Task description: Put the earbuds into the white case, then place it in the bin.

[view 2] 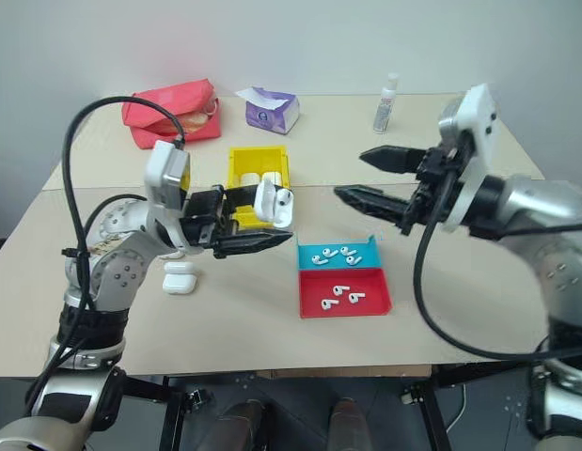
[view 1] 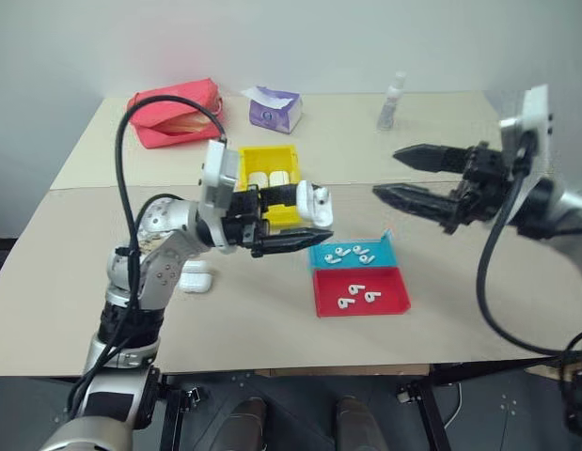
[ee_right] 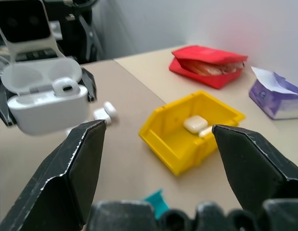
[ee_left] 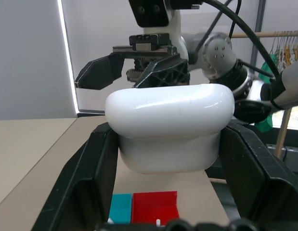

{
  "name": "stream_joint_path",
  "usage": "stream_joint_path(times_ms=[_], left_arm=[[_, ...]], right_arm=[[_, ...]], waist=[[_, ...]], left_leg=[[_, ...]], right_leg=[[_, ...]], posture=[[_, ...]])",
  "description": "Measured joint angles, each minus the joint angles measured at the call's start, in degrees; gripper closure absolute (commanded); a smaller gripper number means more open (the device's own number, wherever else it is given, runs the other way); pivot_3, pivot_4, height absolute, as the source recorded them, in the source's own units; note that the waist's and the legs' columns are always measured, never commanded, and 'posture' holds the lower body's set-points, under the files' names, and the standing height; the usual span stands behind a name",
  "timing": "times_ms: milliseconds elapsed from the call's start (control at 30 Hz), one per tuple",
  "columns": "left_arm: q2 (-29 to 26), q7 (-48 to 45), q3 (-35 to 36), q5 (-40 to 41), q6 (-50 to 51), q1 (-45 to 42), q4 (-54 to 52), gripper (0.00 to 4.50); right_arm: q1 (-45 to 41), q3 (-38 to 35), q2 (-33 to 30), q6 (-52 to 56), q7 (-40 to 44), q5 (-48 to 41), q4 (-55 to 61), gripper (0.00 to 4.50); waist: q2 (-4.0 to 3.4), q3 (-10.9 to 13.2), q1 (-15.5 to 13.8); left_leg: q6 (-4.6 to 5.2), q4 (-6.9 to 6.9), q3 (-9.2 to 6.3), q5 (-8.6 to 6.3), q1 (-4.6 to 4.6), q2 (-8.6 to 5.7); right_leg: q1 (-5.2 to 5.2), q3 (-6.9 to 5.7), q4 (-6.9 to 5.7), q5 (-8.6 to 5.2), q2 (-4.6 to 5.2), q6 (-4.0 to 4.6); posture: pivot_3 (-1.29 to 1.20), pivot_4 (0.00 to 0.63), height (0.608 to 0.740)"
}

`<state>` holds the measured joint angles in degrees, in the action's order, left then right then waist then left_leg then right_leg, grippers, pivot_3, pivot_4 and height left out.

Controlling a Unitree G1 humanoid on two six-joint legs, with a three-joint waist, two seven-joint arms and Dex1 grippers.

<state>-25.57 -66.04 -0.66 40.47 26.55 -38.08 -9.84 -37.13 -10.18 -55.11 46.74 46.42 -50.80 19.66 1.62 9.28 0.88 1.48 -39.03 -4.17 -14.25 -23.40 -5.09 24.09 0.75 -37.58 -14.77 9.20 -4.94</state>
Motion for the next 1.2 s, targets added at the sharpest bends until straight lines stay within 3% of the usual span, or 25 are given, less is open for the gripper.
stream_joint_path(times_ms=[133, 233, 333, 533, 667, 933, 1200], left_arm=[[0.0, 0.8, 0.5, 0.0, -0.1, 0.9, -0.2, 1.67], [0.1, 1.9, 0.6, 0.1, -0.1, 2.5, -1.1, 1.67], [0.0, 2.5, 0.7, 0.1, -0.1, 2.7, -1.7, 1.67], [0.0, 3.5, 1.0, 0.1, -0.1, 3.1, -3.0, 1.67], [0.0, 4.7, 1.2, 0.2, -0.1, 4.1, -4.2, 1.67], [-0.3, 6.8, 1.8, 0.4, 0.0, 5.9, -7.0, 1.67], [-0.6, 8.1, 1.8, 0.8, 0.1, 7.2, -8.3, 1.67]], right_arm=[[-1.0, 10.1, -5.3, -4.0, 10.4, 9.7, -3.8, 0.34], [-3.2, 18.1, -6.4, -9.4, 17.8, 18.2, -7.0, 0.94], [-6.7, 24.7, -5.7, -15.6, 23.5, 26.3, -11.0, 1.89], [-17.5, 37.1, 1.6, -29.6, 31.6, 43.9, -27.9, 1.89], [-23.0, 41.5, 7.3, -38.4, 34.7, 52.1, -41.3, 1.89], [-32.7, 43.5, 18.6, -44.6, 36.0, 61.8, -64.7, 1.89], [-34.3, 43.4, 23.2, -44.4, 37.3, 65.9, -71.0, 1.89]], waist=[[0.0, 0.0, 0.2], [0.01, 0.0, 0.2], [0.01, 0.0, 0.3], [0.01, 0.0, 0.4], [0.01, 0.0, 0.4], [0.0, 0.0, 1.2], [-0.01, 0.0, 1.6]], left_leg=[[0.06, -0.04, 0.06, -0.04, -0.02, -0.01], [0.04, -0.04, 0.06, -0.03, -0.03, 0.0], [0.02, -0.07, 0.07, -0.02, -0.03, -0.01], [-0.05, -0.05, 0.06, 0.03, -0.03, 0.0], [-0.05, -0.04, 0.04, 0.02, -0.12, -0.01], [-0.12, -0.05, -0.04, 0.06, -0.13, -0.01], [-0.14, -0.05, -0.08, 0.07, -0.12, 0.0]], right_leg=[[0.0, 0.02, 0.0, 0.0, 0.01, -0.01], [0.06, 0.02, 0.0, 0.0, 0.0, -0.01], [0.06, 0.04, 0.06, 0.0, 0.02, -0.01], [0.08, 0.03, 0.28, 0.0, 0.01, -0.01], [0.12, 0.02, 0.41, 0.0, 0.03, -0.01], [0.11, -0.02, 0.39, 0.01, 0.03, 0.0], [0.12, -0.04, 0.36, 0.01, 0.02, 0.0]], posture=[[0.0, 0.15, 0.74], [0.0, 0.15, 0.74], [0.0, 0.15, 0.74], [0.0, 0.15, 0.74], [0.0, 0.15, 0.74], [0.0, 0.15, 0.74], [0.0, 0.15, 0.74]])
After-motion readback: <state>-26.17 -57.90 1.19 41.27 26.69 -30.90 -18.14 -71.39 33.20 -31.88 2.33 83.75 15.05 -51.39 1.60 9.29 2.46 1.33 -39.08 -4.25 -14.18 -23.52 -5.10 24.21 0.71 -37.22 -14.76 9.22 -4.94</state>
